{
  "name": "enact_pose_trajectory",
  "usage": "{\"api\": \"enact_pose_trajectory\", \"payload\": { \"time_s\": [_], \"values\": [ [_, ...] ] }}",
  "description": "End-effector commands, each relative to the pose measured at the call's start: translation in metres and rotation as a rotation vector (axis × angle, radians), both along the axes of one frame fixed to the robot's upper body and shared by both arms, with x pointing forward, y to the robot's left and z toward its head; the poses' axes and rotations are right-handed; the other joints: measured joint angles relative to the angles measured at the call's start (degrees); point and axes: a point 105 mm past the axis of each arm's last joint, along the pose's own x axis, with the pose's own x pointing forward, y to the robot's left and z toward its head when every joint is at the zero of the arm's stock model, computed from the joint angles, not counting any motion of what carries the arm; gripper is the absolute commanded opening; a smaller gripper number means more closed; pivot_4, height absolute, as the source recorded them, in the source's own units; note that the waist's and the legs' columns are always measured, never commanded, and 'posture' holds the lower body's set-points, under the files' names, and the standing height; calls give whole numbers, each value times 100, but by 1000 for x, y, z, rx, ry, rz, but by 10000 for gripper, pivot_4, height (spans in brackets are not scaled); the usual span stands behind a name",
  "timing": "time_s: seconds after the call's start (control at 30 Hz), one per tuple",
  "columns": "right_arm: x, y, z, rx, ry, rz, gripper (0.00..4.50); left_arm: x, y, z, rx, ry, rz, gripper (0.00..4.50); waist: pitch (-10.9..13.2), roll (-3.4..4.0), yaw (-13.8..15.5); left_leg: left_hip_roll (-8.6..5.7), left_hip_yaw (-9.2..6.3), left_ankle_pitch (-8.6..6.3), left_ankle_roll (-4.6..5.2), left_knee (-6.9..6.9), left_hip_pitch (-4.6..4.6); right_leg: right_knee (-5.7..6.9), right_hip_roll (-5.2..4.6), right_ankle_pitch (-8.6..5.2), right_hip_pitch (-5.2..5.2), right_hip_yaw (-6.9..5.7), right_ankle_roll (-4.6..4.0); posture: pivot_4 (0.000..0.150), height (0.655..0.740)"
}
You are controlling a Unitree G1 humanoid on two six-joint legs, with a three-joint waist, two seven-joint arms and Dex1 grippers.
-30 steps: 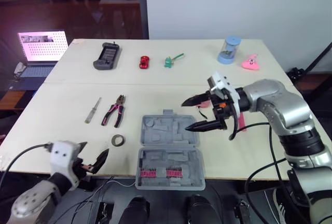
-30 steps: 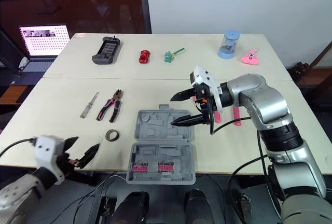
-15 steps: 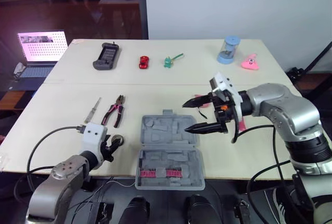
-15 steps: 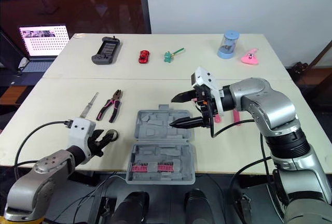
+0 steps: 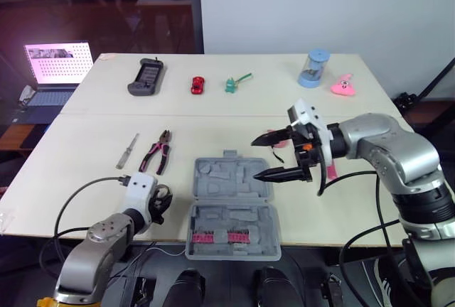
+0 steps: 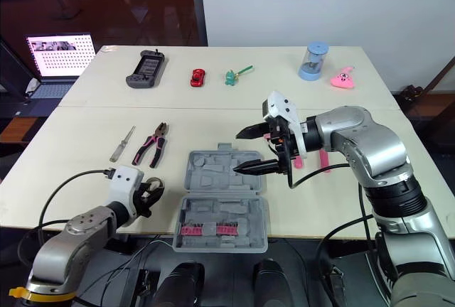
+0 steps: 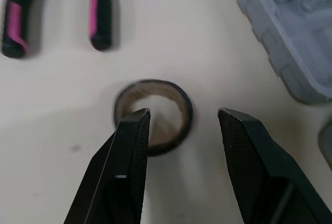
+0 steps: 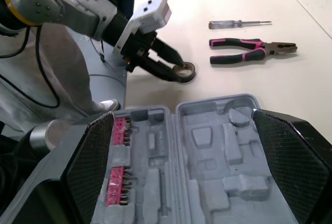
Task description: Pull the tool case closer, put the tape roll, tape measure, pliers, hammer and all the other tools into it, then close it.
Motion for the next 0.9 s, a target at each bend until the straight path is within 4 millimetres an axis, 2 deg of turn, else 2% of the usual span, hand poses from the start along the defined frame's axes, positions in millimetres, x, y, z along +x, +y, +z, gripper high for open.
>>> {"api": "enact_pose_trajectory", "payload": {
  "time_s": [0.03, 0.5, 0.6, 0.67, 0.7, 0.8, 0.9],
  "values": [
    [2, -1, 9, -6, -55, -3, 45000, 6, -1, 4, 15, -42, -11, 22057, 0, 0, -2, 0, 0, 0, 0, 0, 0, 0, 0, 0, 0, 0, 0, 1500, 6902],
    [7, 0, 4, -16, -68, -27, 45000, 13, 2, 6, -6, -64, 12, 22057, 0, 0, 0, 0, 0, 0, 0, 0, 0, 0, 0, 0, 0, 0, 1, 1500, 6902],
    [7, 0, 3, -20, -64, -35, 45000, 14, 2, 7, -25, -65, 12, 13438, 0, 0, -5, 0, 0, 0, 0, 0, 0, 0, 0, 0, 0, 0, 1, 1500, 6902],
    [8, 1, 3, -21, -64, -38, 45000, 14, 2, 11, -31, -76, 14, 3309, 0, 0, -2, 0, 0, 0, 0, 0, 0, 0, 0, 0, 0, 0, 1, 1500, 6902],
    [8, 0, 3, -21, -67, -43, 45000, 14, 3, 13, -30, -80, 14, 602, 0, 0, -2, 0, 0, 0, 0, 0, 0, 0, 0, 0, 0, 0, 1, 1500, 6902],
    [12, -5, 2, -20, -69, -67, 45000, 15, 4, 17, -29, -86, 12, 602, 0, 0, -1, 0, 0, 0, 0, 0, 0, 0, 0, 0, 0, 0, 1, 1500, 6902],
    [19, -21, -4, -66, -81, -118, 45000, 18, 2, 27, -17, -107, -27, 602, 0, 0, 8, 0, 0, 0, 0, 0, 0, -1, 0, 1, 0, 0, 1, 1500, 6902]
  ]
}}
